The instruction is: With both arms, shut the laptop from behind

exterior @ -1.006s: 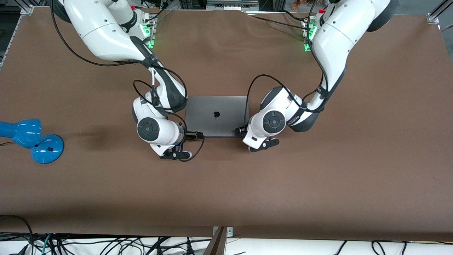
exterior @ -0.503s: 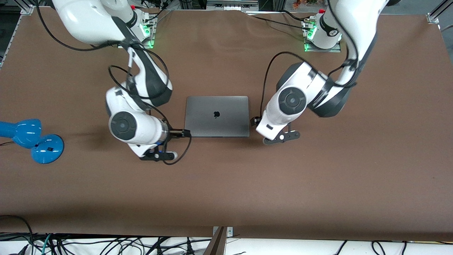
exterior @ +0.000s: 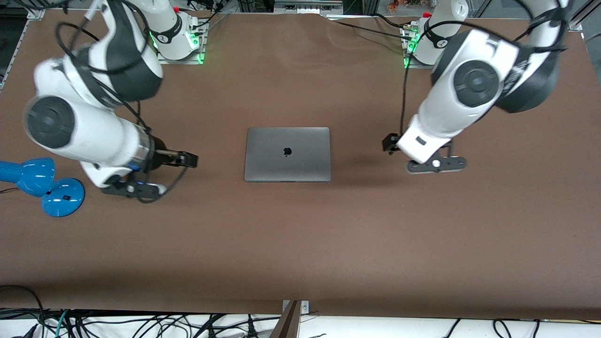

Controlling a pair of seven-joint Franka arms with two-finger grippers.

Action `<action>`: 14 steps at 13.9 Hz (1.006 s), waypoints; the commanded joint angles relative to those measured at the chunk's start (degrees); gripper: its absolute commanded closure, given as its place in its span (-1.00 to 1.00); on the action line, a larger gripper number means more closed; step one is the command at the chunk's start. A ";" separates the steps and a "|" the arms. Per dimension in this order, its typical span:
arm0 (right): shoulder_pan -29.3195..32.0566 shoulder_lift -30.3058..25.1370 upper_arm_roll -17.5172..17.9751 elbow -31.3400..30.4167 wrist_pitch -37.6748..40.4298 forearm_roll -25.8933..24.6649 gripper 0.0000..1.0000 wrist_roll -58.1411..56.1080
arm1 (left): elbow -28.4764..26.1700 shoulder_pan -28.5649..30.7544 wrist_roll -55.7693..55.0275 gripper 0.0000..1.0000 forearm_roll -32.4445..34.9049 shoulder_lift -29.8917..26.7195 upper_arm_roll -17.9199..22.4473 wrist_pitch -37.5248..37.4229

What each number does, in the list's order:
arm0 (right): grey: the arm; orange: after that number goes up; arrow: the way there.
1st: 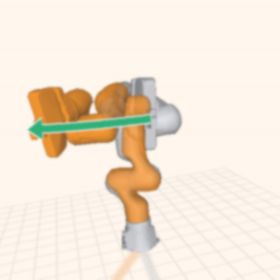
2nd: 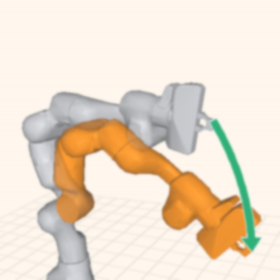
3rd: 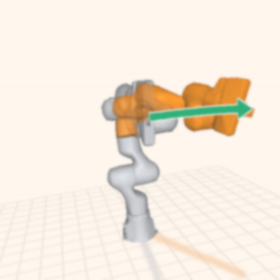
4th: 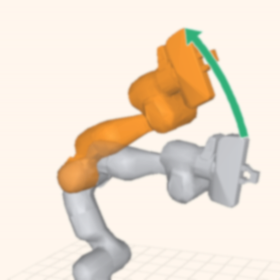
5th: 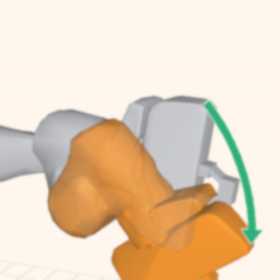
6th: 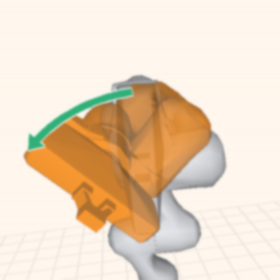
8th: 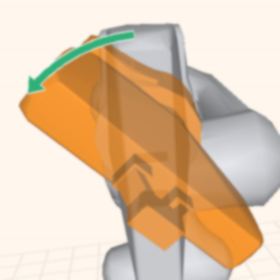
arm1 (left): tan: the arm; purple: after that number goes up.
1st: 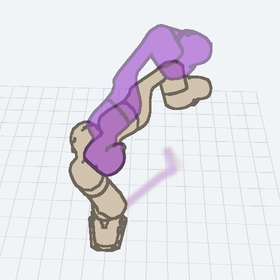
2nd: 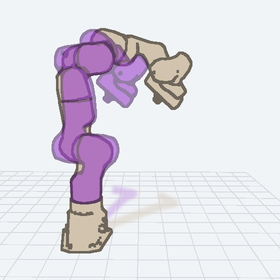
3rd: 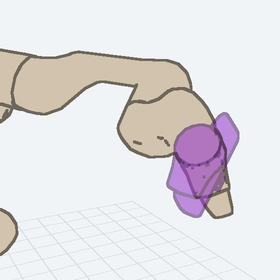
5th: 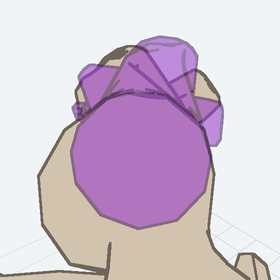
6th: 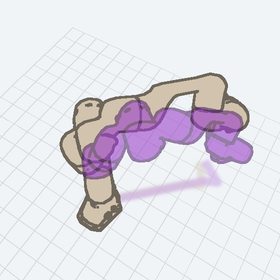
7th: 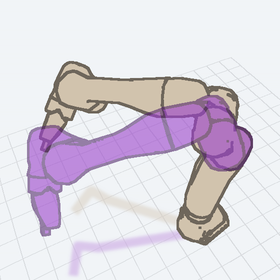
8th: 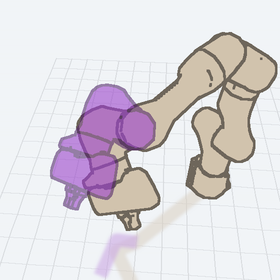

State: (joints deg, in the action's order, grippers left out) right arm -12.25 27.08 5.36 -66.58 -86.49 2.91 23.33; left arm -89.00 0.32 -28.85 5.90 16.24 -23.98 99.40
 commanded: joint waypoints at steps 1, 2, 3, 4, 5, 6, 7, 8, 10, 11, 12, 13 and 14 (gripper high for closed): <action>1.69 -6.75 -1.40 -3.89 2.37 -0.72 -1.00 -5.20 | -2.23 4.93 6.06 -1.00 0.52 -4.98 -0.45 -1.05; 3.18 -9.04 -1.40 -5.91 2.55 -0.63 -1.00 -8.45 | -2.23 6.08 8.43 -1.00 0.43 -6.29 -0.45 -1.92; 4.59 -10.71 -1.40 -7.41 3.07 -0.63 -1.00 -11.00 | -2.14 7.75 9.32 -1.00 0.43 -7.35 -0.36 -2.80; 5.48 -11.69 -1.40 -7.68 4.39 -0.71 -1.00 -11.72 | -2.06 8.20 9.33 -1.00 0.43 -8.40 -0.10 -3.07; 6.53 -12.48 -1.40 -8.12 5.62 -0.72 -1.00 -11.64 | -2.05 7.68 9.42 -1.00 0.69 -9.54 0.77 -4.21; 8.11 -13.19 -1.40 -9.17 6.06 -0.72 -1.00 -11.64 | -1.88 5.93 9.42 -1.00 0.87 -10.25 3.13 -5.61; 9.69 -14.15 -1.40 -10.22 6.07 -0.80 -1.00 -11.64 | -1.53 3.48 10.29 -1.00 1.05 -11.04 6.46 -6.23; 11.01 -14.68 -1.40 -10.75 6.07 -0.80 -1.00 -11.64 | -0.66 1.63 12.82 -1.00 0.70 -11.22 9.10 -6.33; 12.42 -16.61 -1.40 -12.60 5.46 -0.89 -1.00 -11.47 | 1.80 -1.01 15.83 -1.00 0.43 -11.40 13.15 -8.33; 12.86 -17.49 -1.40 -13.48 5.37 -1.67 -1.00 -11.47 | 4.34 -3.29 16.53 -1.00 0.34 -11.40 16.31 -10.96; 13.04 -18.37 -1.40 -14.53 5.28 -3.68 -1.00 -11.56 | 6.97 -4.79 17.24 -1.00 0.26 -11.05 18.51 -13.68; 13.04 -19.16 -1.14 -15.50 5.02 -5.36 -1.00 -11.82 | 7.52 -4.98 18.11 -1.00 0.34 -11.05 18.88 -14.23; 13.04 -20.13 -1.05 -16.29 4.93 -5.72 -1.00 -12.17 | 7.61 -4.98 19.86 -1.00 0.52 -10.96 19.06 -14.24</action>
State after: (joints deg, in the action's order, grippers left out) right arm 0.36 11.06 3.45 -78.28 -80.35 -0.88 12.28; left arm -83.71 -3.18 -12.11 5.89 4.81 -6.43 87.19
